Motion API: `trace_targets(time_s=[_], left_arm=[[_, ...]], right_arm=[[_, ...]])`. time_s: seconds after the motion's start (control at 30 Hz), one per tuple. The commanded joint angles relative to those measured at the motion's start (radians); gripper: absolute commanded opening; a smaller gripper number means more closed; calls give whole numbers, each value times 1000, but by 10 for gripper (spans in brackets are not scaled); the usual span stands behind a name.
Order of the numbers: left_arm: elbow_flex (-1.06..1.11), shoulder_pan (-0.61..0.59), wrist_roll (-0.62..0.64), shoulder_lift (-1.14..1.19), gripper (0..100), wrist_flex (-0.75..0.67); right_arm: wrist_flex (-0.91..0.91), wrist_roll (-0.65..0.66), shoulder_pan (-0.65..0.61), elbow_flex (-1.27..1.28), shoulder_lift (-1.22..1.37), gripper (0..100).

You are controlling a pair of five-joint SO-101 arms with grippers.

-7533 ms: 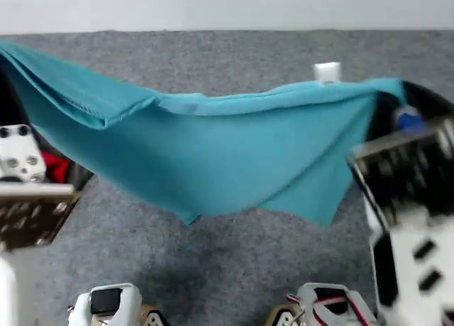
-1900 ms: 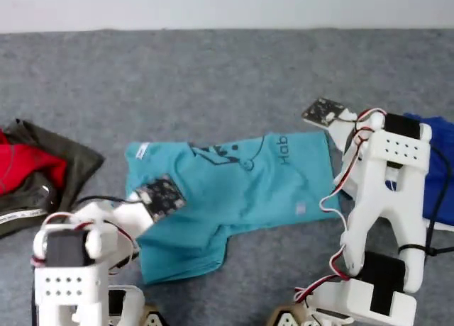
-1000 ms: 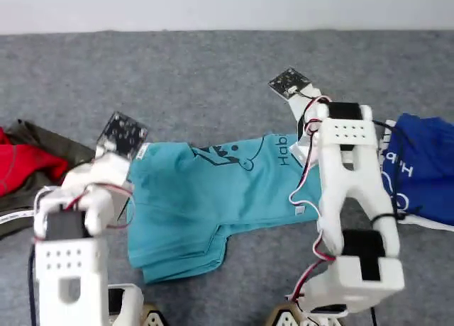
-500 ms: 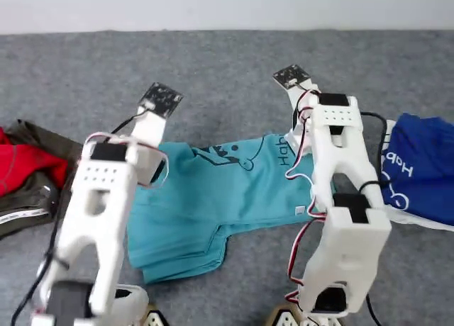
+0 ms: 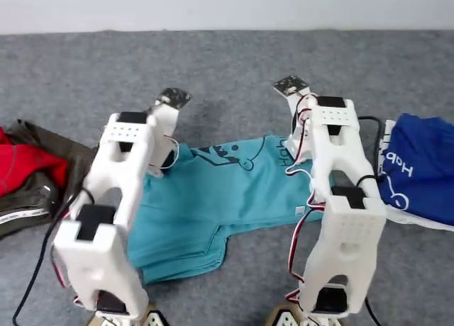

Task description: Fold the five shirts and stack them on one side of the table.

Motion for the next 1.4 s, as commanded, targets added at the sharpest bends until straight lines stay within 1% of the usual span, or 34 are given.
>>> trace_targets(time_s=[0.0, 0.13, 0.43, 0.53, 0.87, 0.93, 1.0, 1.1, 1.23, 1.37], left_arm=[[-107, -49, 5, 86, 36, 75], [-153, -114, 5, 118, 29, 110], [-148, -97, 3, -60, 17, 204], [-148, -87, -2, -129, 17, 252], [-150, -98, 3, -333, 19, 333], [-148, -129, 8, -356, 19, 362], [-148, -175, 21, -379, 19, 379], [-150, -279, 25, -431, 19, 394], [-150, -430, 20, -505, 19, 428], [-150, -592, 14, -560, 19, 456]], right_arm=[[10, -3, 68, -32, 7, 9], [10, -2, 117, -32, 4, 9], [25, 34, 134, -127, 2, 9], [105, 34, 131, -206, 2, 9], [499, 34, 108, -508, 1, 9], [572, 34, 85, -551, 1, 9], [581, 29, 70, -552, -13, 9], [578, 31, 41, -493, -84, 9], [579, 29, -56, -288, -222, 9], [576, 18, -213, -49, -381, 9]])
